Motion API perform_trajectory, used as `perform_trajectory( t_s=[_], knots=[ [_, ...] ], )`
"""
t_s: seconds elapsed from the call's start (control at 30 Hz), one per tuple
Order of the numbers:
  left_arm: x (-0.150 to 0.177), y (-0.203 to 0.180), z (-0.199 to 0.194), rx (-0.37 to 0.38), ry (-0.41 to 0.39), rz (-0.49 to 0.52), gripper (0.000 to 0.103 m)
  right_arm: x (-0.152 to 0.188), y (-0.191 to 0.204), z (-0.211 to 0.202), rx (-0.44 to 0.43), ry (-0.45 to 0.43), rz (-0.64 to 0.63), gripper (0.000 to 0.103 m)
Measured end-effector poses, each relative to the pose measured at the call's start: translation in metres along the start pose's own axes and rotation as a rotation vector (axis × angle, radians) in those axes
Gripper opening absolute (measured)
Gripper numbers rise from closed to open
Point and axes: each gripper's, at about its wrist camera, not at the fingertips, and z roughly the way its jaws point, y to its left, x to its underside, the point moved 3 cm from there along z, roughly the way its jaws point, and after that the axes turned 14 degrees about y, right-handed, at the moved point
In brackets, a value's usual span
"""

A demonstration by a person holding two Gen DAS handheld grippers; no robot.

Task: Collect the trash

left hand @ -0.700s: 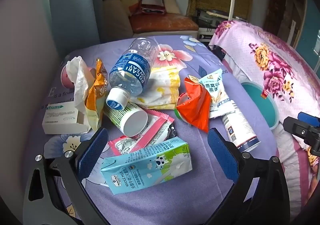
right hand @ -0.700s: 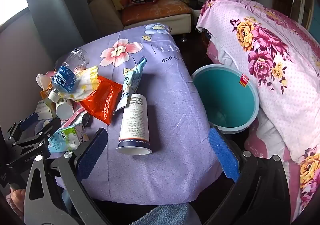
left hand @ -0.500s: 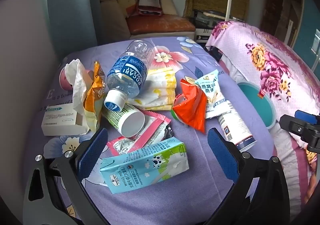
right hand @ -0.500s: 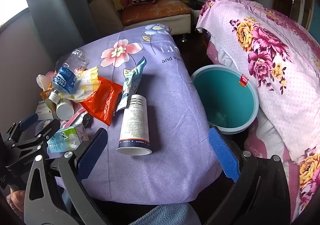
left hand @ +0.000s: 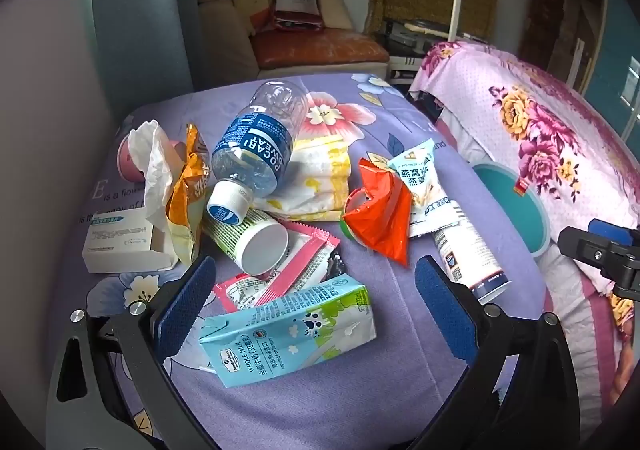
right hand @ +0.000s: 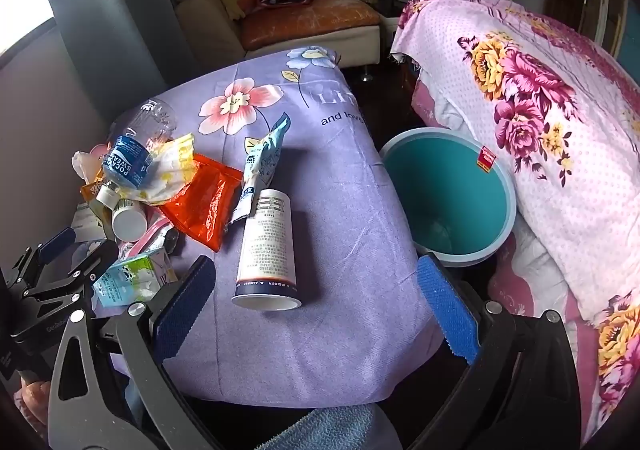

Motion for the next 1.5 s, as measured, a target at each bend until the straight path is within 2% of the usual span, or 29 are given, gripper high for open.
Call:
perform_trajectory(
  t_s=[1.5],
  knots=[
    [0.012,-0.005,0.01,0.021,0.031,0.027,0.1,0.003,0.004,0.023,-0.005,0.083,0.004,0.097]
  ],
)
